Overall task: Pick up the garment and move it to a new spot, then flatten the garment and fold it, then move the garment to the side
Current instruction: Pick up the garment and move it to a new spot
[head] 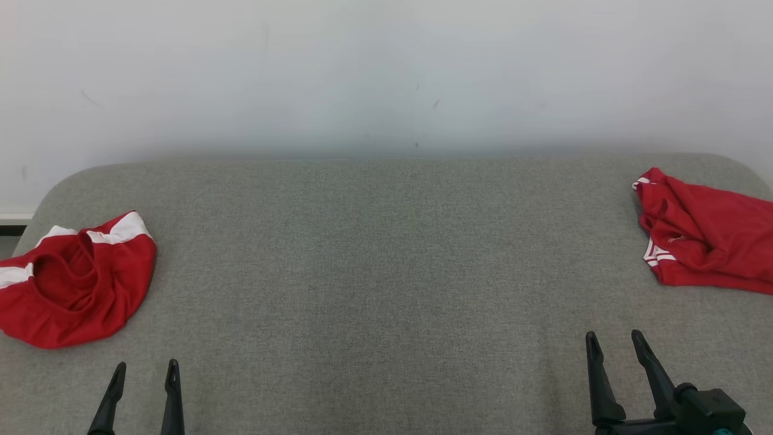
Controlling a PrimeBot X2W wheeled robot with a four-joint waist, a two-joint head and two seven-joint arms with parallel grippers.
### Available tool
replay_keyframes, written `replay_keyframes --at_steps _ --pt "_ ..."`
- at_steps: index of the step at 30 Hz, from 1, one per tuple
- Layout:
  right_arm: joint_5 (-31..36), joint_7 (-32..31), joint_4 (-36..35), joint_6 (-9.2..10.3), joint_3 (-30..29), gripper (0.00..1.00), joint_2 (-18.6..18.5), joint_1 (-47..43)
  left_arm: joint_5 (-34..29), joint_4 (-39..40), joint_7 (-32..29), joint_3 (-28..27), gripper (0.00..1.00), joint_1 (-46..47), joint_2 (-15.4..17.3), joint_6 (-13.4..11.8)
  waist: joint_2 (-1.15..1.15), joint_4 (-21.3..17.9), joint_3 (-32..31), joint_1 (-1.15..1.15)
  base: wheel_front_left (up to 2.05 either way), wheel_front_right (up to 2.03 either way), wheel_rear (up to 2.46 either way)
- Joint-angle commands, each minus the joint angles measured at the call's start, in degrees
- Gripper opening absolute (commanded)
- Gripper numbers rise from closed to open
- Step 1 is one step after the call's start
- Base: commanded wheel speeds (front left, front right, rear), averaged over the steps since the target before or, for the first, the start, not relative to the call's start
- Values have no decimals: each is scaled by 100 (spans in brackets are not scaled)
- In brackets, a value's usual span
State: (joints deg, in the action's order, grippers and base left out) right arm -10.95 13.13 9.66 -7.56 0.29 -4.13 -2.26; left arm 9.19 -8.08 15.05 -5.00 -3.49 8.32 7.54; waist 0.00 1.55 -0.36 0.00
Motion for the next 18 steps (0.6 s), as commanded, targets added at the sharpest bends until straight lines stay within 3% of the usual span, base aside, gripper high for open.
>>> replay_keyframes --at_steps 1,10,18 --pt "32 20 -1 17 -2 100 6 -17 -39 -5 17 -17 100 -73 5 -12 0 0 -4 0 0 0 0" --pt "20 6 2 17 -32 100 -8 -54 -49 -20 17 6 100 -35 -2 -12 0 86 -27 0 0 0 0" --pt "-6 -29 -17 17 10 100 -27 -82 -26 -60 17 -1 100 55 68 -16 0 573 25 0 0 0 0"
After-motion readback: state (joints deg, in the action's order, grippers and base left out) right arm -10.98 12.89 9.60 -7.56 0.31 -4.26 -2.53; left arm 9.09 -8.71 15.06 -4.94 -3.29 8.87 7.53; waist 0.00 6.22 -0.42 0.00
